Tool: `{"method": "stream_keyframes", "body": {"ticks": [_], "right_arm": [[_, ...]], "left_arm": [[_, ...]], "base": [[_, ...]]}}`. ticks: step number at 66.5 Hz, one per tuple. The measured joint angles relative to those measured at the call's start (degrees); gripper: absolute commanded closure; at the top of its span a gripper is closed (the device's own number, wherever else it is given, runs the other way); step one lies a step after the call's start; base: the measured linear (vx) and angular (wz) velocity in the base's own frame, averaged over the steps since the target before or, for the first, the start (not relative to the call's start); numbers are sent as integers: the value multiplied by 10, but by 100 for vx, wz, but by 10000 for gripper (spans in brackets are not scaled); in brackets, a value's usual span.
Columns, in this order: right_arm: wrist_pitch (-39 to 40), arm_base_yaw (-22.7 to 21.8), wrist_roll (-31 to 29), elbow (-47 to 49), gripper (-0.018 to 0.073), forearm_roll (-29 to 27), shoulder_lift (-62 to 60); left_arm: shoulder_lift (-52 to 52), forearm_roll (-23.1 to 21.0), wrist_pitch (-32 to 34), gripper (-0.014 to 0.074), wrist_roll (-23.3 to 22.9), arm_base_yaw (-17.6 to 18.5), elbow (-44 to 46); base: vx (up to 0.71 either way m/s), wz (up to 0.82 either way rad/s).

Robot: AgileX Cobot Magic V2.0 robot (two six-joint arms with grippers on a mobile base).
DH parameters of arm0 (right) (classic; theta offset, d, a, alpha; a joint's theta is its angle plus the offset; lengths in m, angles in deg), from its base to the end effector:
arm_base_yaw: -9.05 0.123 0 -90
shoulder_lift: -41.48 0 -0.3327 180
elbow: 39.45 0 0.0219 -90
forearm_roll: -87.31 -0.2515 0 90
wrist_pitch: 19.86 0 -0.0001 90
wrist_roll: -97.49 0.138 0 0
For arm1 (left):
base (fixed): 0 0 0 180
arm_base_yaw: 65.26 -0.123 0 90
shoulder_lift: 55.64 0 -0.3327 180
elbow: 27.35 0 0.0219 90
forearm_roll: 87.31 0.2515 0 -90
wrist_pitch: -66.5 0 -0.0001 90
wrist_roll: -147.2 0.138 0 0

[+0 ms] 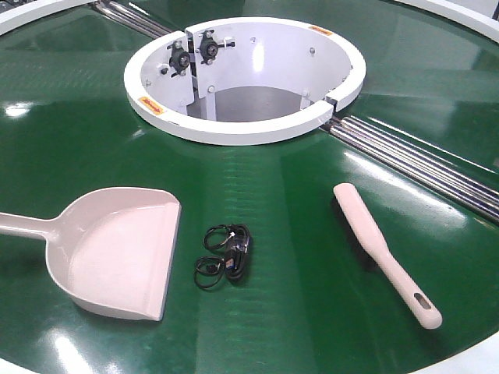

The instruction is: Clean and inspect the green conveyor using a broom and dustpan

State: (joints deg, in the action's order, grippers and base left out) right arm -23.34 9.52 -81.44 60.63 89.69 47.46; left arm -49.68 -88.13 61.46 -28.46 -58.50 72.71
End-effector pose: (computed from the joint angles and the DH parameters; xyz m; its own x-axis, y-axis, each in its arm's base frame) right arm 0.0564 0.0001 0.1989 0.0110 -0.0227 -0.9997 -0.0054 0.9997 -0.0228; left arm 0.0560 -0.0068 0.1950 -0.0089 0.0629 -0.9980 0.1197 0.9909 0.0614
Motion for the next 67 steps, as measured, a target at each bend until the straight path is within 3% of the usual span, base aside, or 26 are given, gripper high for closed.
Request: {"method": "stream_keyframes", "body": {"ticks": [67], "right_arm": [[-4, 0, 0, 0, 568, -13, 0]], "left_arm": [[0, 0, 1, 602, 1, 0, 0]], "base": [[0, 0]]}}
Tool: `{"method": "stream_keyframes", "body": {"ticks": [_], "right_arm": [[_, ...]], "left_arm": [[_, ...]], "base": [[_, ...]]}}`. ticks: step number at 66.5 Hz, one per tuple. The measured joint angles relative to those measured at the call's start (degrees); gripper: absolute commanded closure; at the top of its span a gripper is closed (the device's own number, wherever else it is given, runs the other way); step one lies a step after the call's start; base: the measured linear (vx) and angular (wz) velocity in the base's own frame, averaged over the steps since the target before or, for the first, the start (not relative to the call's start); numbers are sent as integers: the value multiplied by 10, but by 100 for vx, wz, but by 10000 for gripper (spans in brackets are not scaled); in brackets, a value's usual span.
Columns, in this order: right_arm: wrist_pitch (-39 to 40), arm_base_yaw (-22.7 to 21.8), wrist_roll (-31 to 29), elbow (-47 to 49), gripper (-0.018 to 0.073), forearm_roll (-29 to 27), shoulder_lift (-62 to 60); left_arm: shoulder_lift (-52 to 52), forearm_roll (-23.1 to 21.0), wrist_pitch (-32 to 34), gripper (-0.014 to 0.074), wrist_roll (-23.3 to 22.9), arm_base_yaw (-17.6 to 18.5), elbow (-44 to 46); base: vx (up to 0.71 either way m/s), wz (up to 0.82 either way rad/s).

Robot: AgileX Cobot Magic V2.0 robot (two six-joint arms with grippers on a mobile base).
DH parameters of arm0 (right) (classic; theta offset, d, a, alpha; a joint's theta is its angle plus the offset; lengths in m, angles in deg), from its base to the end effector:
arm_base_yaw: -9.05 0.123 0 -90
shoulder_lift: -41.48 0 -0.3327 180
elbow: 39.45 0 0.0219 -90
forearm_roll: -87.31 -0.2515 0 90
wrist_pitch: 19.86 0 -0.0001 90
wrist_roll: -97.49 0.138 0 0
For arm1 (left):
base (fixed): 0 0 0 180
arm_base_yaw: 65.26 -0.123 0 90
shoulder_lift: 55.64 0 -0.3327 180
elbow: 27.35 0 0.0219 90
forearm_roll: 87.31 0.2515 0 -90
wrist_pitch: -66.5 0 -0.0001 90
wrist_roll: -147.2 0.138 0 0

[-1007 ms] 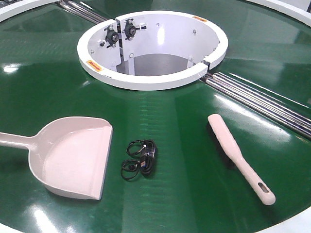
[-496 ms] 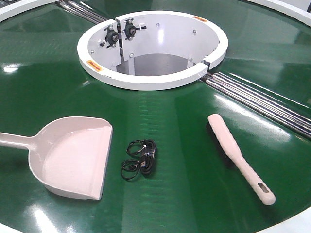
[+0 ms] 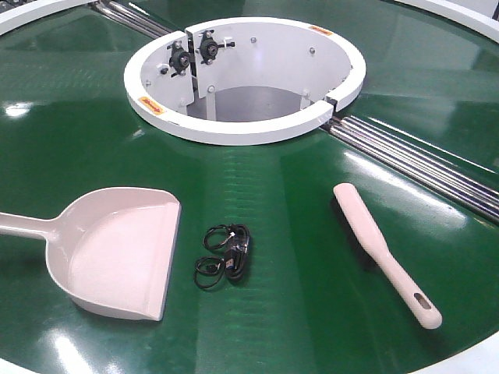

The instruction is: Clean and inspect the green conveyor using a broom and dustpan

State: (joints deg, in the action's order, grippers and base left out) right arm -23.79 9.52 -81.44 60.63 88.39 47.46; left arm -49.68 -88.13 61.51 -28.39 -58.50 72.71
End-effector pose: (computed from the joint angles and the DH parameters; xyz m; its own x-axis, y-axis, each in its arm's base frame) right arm 0.0564 0.0003 0.1978 0.0030 -0.0001 -1.0000 -0.0069 1.0000 -0.0001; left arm 0.0560 -0.0068 0.1951 -0.0079 0.0640 -0.9979 0.1197 0.9908 0.0626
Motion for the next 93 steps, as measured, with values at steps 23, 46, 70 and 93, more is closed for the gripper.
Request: {"method": "stream_keyframes", "body": {"ticks": [23, 46, 70, 93], "right_arm": [[0, 0, 0, 0, 568, 0, 0], [0, 0, 0, 0, 568, 0, 0], [0, 0, 0, 0, 568, 0, 0], [0, 0, 0, 0, 568, 0, 0]], "left_arm": [[0, -8, 74, 602, 0, 0, 1], [152, -14, -65, 602, 3, 0, 190], [341, -14, -164, 602, 3, 0, 270], [361, -14, -164, 469, 3, 0, 271]], "base": [[0, 0], [0, 0], [0, 0], [0, 0]]}}
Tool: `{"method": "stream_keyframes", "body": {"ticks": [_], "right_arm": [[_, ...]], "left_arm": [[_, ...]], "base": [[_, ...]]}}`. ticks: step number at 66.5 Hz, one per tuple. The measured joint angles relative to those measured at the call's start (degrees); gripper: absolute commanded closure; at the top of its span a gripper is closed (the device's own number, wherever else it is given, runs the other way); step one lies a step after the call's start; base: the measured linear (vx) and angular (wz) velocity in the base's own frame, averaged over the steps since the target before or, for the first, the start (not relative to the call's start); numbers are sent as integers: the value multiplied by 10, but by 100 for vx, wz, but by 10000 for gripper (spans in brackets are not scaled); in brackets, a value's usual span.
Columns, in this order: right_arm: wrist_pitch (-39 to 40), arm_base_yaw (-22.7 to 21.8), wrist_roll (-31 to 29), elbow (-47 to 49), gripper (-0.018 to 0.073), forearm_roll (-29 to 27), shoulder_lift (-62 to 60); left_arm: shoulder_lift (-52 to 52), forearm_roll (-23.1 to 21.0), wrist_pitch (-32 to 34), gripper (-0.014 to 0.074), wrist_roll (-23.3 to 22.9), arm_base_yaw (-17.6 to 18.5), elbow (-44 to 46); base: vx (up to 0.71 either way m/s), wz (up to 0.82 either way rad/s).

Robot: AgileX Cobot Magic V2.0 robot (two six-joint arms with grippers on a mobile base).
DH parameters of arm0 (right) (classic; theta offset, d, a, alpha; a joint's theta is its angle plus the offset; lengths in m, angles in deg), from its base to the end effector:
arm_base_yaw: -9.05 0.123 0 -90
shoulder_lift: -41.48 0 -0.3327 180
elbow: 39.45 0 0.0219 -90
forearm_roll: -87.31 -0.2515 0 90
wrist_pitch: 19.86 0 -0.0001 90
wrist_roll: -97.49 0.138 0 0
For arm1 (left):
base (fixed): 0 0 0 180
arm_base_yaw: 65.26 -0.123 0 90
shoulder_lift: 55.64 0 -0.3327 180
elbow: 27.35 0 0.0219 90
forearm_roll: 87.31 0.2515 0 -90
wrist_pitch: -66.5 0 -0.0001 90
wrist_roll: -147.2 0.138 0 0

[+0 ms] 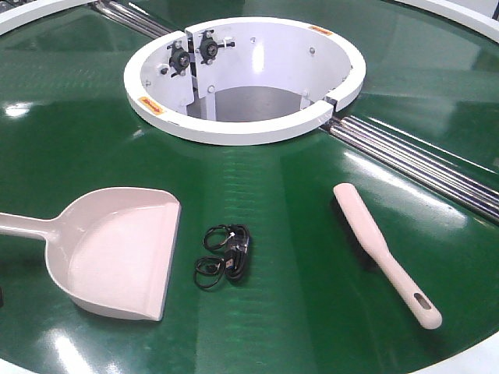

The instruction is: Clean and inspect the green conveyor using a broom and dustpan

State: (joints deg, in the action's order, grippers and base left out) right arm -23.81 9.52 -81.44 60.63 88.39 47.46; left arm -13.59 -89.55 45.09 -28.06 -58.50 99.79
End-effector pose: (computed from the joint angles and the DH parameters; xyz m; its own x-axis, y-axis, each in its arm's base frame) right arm 0.0564 0.0003 0.1977 0.0026 -0.0001 -1.0000 -0.0069 1.0000 -0.0001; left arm 0.1279 -0.0171 0.2849 -0.4336 0.0980 -0.8958 0.1506 0.9880 0.0352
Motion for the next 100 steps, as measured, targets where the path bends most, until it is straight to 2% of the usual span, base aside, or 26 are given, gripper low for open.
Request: {"method": "stream_keyframes", "body": {"ticks": [17, 23, 31, 43, 52, 62, 72, 86, 92, 100], "right_arm": [[0, 0, 0, 0, 568, 0, 0], [0, 0, 0, 0, 568, 0, 0], [0, 0, 0, 0, 568, 0, 0], [0, 0, 0, 0, 568, 0, 0], [0, 0, 0, 0, 568, 0, 0], [0, 0, 0, 0, 568, -1, 0], [0, 0, 0, 0, 568, -1, 0], [0, 0, 0, 0, 568, -1, 0], [0, 0, 0, 0, 568, -1, 0], [0, 0, 0, 0, 568, -1, 0]], "left_arm": [[0, 0, 0, 137, 0, 0, 0], [0, 1, 0, 66, 0, 0, 0], [0, 0, 0, 53, 0, 0, 0], [0, -23, 1, 53, -1, 0, 1], [1, -23, -24, 53, 11, 0, 41], [50, 19, -106, 53, 68, 0, 149], [143, 58, -250, 69, 151, 0, 279], [323, 87, -397, 106, 339, 0, 407], [380, 88, -414, 115, 409, 0, 433], [430, 87, -403, 115, 450, 5, 437]], "base": [[0, 0], [0, 0], [0, 0], [0, 0], [0, 0], [0, 0], [0, 0], [0, 0], [0, 0], [0, 0]]}}
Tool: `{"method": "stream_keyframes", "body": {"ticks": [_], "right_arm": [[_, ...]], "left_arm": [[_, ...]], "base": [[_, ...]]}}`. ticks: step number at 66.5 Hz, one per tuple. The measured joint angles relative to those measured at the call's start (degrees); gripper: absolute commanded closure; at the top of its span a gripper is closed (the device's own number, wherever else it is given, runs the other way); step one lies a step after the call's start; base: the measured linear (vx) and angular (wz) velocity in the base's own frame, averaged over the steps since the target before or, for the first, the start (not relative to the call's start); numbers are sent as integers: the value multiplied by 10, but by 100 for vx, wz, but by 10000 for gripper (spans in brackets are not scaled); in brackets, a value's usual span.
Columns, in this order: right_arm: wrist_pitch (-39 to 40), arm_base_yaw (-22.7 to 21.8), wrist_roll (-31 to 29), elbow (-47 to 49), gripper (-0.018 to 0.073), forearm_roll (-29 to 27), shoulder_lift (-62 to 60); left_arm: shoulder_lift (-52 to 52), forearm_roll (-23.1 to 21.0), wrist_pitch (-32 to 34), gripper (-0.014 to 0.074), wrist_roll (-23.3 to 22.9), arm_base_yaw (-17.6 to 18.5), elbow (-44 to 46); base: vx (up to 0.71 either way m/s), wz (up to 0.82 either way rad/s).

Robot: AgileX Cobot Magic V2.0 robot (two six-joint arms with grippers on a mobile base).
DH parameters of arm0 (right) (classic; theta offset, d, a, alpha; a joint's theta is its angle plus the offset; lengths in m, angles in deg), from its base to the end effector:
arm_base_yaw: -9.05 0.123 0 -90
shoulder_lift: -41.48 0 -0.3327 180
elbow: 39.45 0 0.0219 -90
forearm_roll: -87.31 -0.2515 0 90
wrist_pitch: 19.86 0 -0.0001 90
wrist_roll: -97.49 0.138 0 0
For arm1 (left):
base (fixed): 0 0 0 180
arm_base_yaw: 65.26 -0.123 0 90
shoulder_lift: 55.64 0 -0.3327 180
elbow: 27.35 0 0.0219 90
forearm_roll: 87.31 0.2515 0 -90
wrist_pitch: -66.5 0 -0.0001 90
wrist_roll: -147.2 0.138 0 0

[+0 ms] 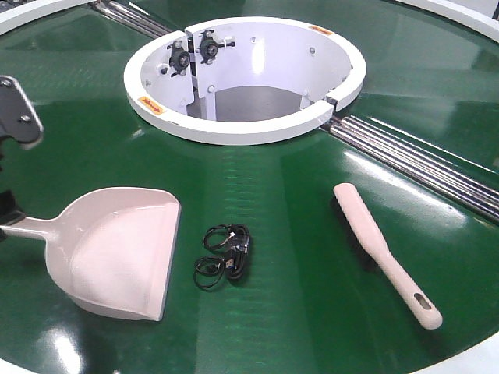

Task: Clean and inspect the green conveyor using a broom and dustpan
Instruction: 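Lower the left gripper onto the pink dustpan handle and grasp it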

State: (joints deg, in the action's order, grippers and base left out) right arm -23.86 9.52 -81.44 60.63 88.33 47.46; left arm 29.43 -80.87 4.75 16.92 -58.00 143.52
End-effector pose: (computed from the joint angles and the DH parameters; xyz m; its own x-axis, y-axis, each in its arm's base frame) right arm 0.0564 0.0003 0.1976 0.0017 0.0009 -1.0000 -0.0070 1.0000 0.0009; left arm 0.2795 -0.0219 0.3326 -0.4792 0.8599 -0.1762 0.7723 0.5084 0.3810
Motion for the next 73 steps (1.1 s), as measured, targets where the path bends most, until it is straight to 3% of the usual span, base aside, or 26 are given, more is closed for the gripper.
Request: {"method": "stream_keyframes", "body": {"ticks": [21, 50, 73], "right_arm": [[0, 0, 0, 0, 568, 0, 0], [0, 0, 0, 0, 568, 0, 0], [0, 0, 0, 0, 568, 0, 0]], "left_arm": [[74, 40, 20, 115, 155, 1, 11], [146, 56, -1, 115, 215, 3, 18], [176, 94, 7, 115, 221, 3, 18]], "base": [[0, 0], [0, 0], [0, 0]]}}
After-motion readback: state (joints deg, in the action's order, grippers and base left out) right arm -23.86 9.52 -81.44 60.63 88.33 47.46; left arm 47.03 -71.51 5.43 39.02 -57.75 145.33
